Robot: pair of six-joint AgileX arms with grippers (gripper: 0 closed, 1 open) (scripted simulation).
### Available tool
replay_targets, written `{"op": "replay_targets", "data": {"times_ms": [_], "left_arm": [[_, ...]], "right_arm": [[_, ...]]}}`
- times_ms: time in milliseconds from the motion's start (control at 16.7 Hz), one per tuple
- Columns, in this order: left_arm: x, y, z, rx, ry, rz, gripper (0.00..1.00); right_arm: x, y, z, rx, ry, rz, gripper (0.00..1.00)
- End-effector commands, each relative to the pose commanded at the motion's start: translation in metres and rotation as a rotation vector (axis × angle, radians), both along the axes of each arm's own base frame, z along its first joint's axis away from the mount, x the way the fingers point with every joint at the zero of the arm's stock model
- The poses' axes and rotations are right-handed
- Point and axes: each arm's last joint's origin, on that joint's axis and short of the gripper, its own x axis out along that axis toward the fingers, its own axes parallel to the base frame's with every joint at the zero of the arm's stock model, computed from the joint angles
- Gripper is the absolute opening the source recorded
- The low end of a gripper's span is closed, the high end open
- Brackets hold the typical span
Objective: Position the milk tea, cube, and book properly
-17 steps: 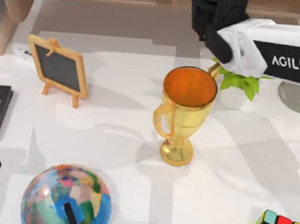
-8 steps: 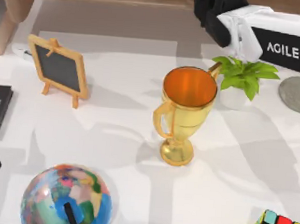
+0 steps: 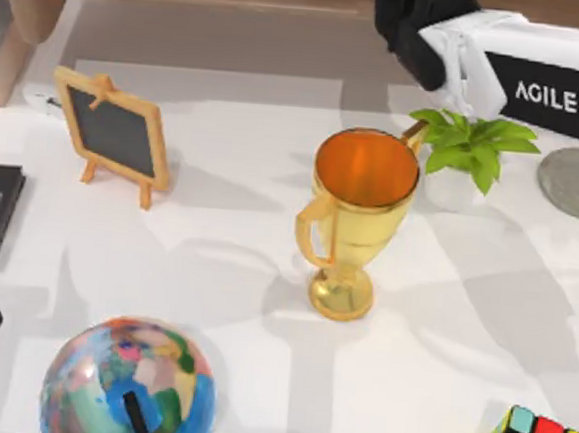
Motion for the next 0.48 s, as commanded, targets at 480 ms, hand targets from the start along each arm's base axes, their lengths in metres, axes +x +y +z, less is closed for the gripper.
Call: {"op": "replay_targets", "data": {"times_ms": [480], "left_arm": [[0.0,0.0,0.0,0.0,0.0,0.0,1.0]], "right_arm": [[0.0,0.0,0.0,0.0,0.0,0.0,0.0]]}}
